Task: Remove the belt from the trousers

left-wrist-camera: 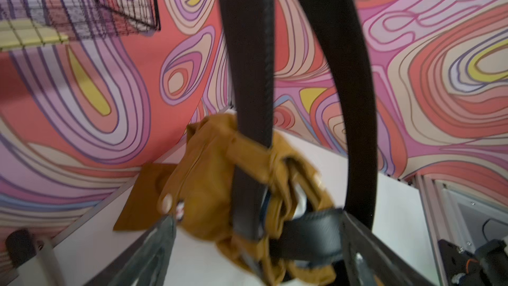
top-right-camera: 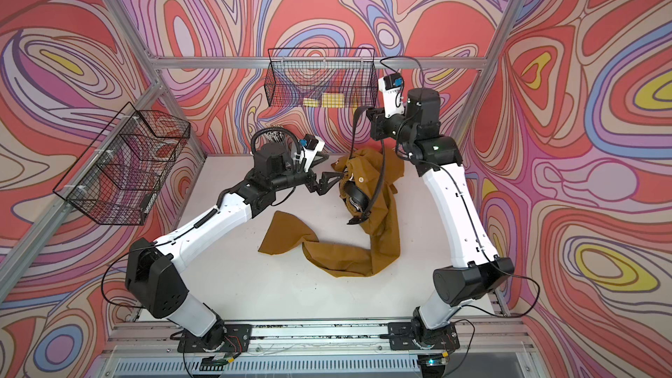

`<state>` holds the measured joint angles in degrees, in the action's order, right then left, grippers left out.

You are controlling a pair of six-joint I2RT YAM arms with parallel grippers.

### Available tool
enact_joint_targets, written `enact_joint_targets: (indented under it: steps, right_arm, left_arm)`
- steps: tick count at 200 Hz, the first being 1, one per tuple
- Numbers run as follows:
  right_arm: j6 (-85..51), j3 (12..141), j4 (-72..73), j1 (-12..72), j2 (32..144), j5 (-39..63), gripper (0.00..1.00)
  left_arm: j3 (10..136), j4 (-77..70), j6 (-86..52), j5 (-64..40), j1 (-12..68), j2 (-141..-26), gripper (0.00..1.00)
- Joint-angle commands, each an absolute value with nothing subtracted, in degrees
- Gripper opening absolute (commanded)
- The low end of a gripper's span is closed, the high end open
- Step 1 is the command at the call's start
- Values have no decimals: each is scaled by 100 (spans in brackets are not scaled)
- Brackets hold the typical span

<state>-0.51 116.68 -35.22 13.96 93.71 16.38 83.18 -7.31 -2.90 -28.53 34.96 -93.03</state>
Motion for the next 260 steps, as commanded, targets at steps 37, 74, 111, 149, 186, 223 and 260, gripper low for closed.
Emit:
enact_joint_targets:
  steps: [37, 74, 111, 149, 186, 223, 260]
  right_arm:
    - [-37, 12076, -3137, 1799, 9483, 1480, 0]
    - [-84, 12049, -3093, 1884, 9449, 1426, 0]
    - [-6, 12158, -3158, 1882, 9293, 656, 0]
    - [-427, 12825, -3264, 1139, 9178, 387, 0]
    - [-619, 13237, -3126, 529, 9044, 137, 0]
    - [-676, 13774, -3117, 221, 9038, -170, 0]
    - [-792, 14055, -3246, 14, 9087, -237, 0]
  left_arm:
    - [9071, -318, -1239, -926, 3783, -9858, 91]
    - [9513, 883, -1384, 297, 3809, -10318, 85]
    - [8951, 1106, -1032, 496, 3735, -10283, 64]
    - [8270, 1319, -1048, -452, 2921, -10139, 13]
    - [7982, 1804, -190, -469, 2448, -9930, 12]
    - [7959, 2254, 180, -489, 1952, -10017, 20]
    - [8136, 2782, 500, -212, 1696, -10165, 48]
